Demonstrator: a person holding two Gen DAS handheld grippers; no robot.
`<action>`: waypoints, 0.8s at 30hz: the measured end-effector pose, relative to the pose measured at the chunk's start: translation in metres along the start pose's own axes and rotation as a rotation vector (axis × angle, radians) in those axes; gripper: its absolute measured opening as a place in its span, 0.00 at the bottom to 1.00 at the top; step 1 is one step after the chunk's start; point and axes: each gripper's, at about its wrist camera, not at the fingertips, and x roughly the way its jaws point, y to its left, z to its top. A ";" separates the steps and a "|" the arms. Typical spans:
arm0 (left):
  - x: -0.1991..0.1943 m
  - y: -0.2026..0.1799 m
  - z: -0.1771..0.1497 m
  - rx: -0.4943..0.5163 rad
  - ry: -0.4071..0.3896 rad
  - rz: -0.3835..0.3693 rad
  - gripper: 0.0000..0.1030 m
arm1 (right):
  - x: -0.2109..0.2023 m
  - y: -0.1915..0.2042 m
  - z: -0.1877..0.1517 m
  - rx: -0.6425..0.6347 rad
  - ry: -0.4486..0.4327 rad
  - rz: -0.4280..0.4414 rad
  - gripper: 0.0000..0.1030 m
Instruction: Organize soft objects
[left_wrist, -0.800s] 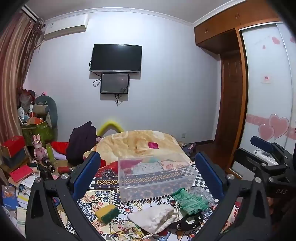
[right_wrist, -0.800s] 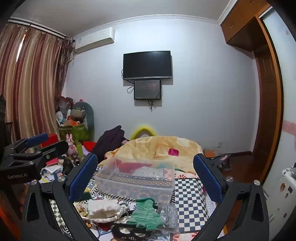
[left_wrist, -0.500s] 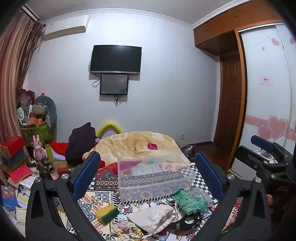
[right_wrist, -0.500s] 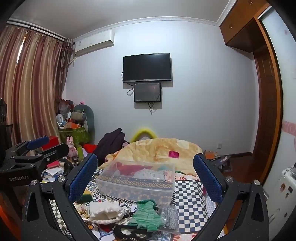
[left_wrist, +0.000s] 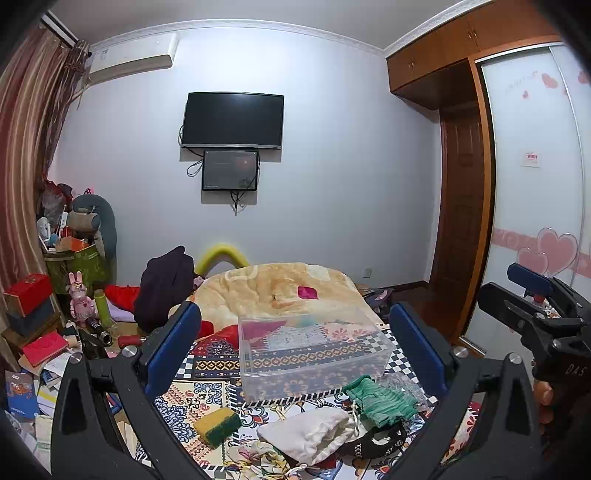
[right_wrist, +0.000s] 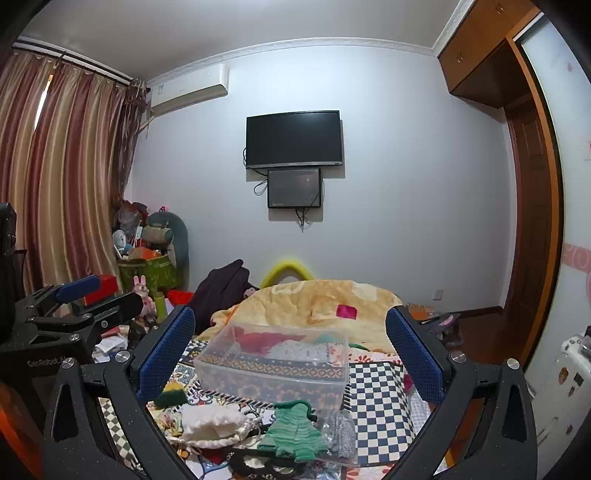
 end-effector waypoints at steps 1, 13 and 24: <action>0.000 0.000 0.000 0.001 -0.001 0.001 1.00 | 0.000 -0.001 0.000 0.000 0.000 0.001 1.00; -0.003 -0.002 -0.003 0.011 -0.009 0.004 1.00 | -0.001 -0.002 0.001 0.002 -0.001 -0.004 1.00; -0.003 -0.003 -0.003 0.012 -0.007 0.003 1.00 | -0.001 0.000 0.001 0.007 0.001 -0.001 1.00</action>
